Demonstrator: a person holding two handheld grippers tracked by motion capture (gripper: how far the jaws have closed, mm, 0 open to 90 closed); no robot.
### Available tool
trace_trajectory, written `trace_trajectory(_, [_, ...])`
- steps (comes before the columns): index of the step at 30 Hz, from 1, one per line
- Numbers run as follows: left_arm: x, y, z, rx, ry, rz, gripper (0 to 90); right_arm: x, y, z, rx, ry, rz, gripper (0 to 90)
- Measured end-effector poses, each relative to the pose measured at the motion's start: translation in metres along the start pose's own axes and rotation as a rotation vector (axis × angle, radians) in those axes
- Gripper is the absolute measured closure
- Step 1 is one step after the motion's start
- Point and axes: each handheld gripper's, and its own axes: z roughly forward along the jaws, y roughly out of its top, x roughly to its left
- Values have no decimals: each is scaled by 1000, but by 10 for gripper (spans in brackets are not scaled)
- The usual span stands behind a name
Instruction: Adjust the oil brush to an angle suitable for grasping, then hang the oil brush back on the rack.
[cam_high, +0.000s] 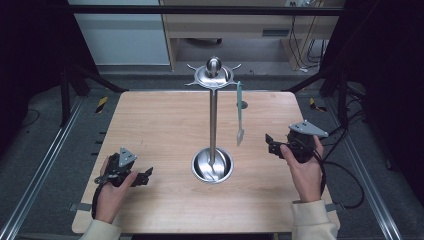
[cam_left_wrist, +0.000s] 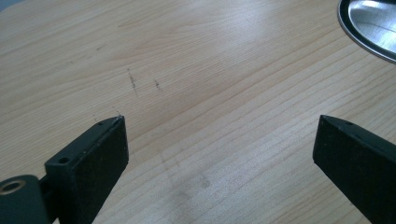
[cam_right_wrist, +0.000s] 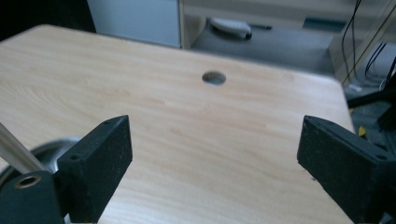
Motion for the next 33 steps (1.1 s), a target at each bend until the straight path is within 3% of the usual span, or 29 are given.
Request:
trace_trajectory(10, [0,0,0,3,1,4,31,-3,-34,28,109,31,17,150])
trace_trajectory(21, [-2,0,-1,-1,7,12,31,-3,-51,41,146,67,29,151])
trace_trajectory(33, [5,-1,5,-18,13,8,30,-3,-68,60,183,57,15,147])
